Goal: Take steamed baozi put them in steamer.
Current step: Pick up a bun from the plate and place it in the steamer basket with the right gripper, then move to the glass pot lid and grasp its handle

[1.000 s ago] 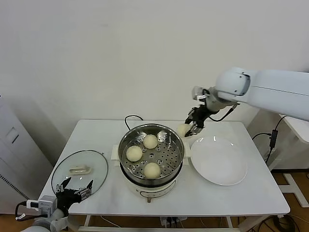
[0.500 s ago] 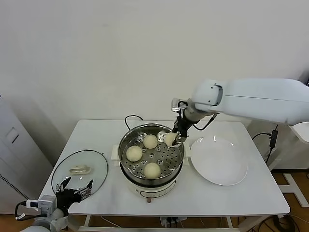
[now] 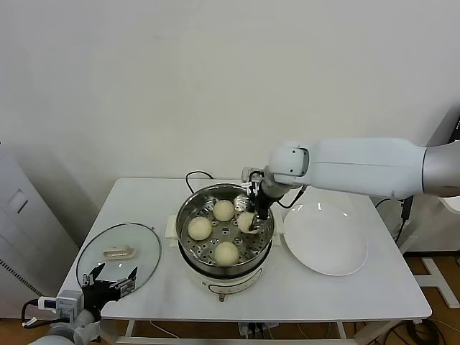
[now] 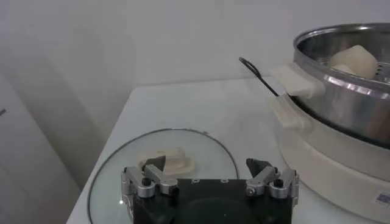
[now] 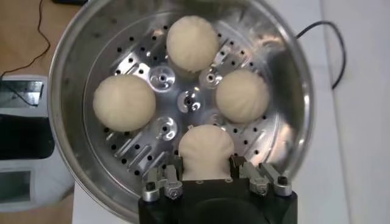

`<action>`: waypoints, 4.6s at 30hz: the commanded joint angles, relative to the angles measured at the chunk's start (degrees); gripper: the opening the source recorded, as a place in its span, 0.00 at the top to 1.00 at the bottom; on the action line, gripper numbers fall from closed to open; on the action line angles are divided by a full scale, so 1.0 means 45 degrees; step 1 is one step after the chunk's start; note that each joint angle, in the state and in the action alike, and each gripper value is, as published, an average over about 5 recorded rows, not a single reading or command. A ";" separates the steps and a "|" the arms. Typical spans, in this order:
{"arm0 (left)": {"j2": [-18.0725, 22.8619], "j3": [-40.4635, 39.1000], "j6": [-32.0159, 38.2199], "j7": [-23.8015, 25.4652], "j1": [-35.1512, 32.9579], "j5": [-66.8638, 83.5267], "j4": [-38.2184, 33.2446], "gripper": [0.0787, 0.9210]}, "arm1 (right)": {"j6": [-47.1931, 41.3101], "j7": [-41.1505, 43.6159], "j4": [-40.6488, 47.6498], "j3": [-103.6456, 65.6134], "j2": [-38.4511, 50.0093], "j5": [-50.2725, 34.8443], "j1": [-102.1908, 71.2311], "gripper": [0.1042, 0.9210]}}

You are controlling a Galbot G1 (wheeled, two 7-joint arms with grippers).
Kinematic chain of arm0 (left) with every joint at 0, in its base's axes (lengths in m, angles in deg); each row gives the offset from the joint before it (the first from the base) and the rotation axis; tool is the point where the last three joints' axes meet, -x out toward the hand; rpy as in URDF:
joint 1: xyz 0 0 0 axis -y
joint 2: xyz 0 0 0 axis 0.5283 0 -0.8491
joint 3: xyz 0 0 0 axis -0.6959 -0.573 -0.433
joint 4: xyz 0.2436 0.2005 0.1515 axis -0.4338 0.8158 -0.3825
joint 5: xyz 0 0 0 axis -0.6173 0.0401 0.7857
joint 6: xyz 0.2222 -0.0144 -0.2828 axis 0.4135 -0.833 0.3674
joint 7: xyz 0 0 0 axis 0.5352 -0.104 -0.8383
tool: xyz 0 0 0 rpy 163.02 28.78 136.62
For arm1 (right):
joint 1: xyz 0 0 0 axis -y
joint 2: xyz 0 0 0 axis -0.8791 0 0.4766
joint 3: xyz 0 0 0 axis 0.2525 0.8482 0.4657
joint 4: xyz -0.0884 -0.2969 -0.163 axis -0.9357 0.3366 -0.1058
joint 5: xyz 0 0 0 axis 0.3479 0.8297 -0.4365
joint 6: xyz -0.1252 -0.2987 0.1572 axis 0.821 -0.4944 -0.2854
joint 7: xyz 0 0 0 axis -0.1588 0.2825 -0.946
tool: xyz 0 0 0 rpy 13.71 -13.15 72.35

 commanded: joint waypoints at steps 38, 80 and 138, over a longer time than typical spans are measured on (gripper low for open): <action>0.0180 0.0085 0.0071 0.0036 0.0417 -0.0009 0.0252 0.12 | 0.6236 -0.5060 -0.1027 -1.6831 0.7421 -0.1278 -1.2786 0.12; 0.1554 0.0570 0.8231 -0.0142 0.0593 -2.0287 0.5855 0.12 | 0.8277 -0.5980 -0.0882 -3.1360 -0.1956 0.6298 -2.6364 0.12; 0.2866 0.0550 0.8588 -0.1301 0.5232 -2.4639 1.0368 0.12 | 0.8748 -0.5158 0.0762 -3.0827 -0.2131 0.7441 -2.5225 0.12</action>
